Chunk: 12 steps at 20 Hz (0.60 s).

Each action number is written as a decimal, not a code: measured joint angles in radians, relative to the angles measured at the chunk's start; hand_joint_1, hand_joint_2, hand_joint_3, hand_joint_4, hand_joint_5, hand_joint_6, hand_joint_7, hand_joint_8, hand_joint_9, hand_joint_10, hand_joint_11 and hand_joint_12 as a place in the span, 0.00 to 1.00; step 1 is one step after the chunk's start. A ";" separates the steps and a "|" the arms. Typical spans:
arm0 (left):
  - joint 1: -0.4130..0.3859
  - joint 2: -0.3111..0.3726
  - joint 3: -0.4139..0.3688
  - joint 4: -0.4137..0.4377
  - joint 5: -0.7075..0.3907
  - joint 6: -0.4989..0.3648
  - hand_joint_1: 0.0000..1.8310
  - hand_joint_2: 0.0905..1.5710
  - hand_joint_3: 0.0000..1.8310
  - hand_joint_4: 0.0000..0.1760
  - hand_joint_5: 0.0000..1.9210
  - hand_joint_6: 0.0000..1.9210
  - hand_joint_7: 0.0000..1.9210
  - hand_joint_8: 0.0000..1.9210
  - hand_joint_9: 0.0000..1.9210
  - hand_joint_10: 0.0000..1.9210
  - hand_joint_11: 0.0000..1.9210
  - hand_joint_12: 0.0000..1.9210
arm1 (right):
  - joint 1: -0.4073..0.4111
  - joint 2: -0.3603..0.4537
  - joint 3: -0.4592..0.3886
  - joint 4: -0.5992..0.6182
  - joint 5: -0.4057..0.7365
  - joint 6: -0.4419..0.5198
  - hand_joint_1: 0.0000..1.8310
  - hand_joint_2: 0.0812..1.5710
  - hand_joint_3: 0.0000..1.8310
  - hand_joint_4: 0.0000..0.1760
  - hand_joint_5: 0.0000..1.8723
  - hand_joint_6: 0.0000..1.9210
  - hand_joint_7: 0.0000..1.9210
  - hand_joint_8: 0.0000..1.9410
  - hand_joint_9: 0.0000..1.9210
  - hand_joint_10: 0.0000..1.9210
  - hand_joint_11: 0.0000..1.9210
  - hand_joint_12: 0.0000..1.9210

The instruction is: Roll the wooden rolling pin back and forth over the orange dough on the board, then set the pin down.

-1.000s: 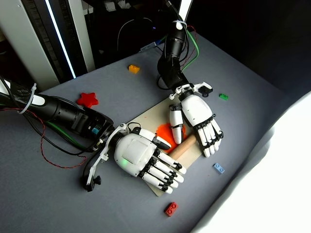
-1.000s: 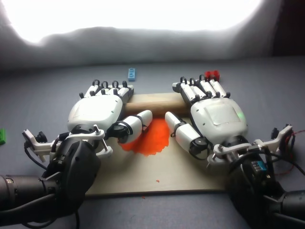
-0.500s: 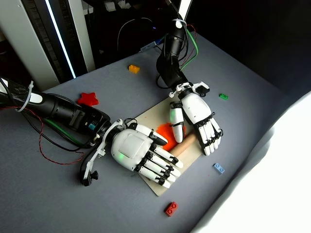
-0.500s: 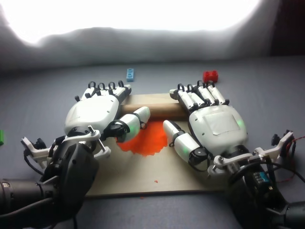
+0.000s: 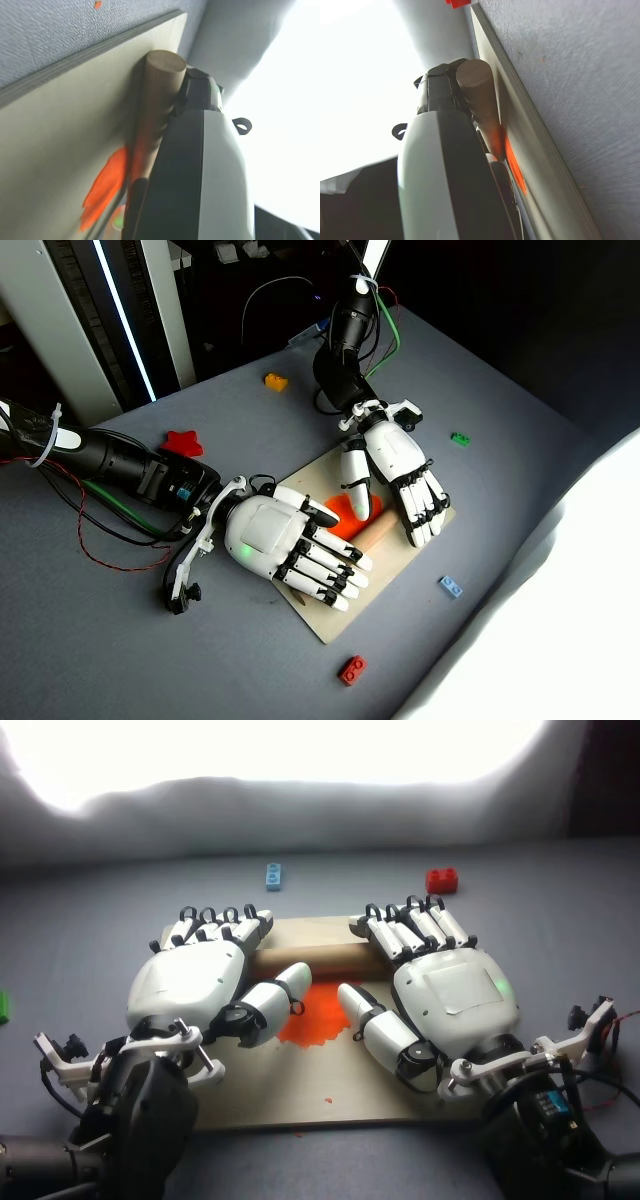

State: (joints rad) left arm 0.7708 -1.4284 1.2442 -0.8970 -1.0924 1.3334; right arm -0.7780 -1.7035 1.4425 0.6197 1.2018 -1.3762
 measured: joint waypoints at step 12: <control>0.020 0.018 -0.034 0.030 -0.019 -0.005 0.00 0.91 0.00 0.00 0.14 0.00 0.17 0.00 0.15 0.00 0.00 0.41 | -0.044 0.027 -0.064 -0.026 0.040 -0.001 0.00 0.91 0.00 0.00 0.05 0.32 0.21 0.00 0.04 0.34 0.00 0.41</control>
State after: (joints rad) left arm 0.7906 -1.4109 1.2106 -0.8673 -1.1118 1.3289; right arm -0.8219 -1.6764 1.3788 0.5938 1.2419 -1.3773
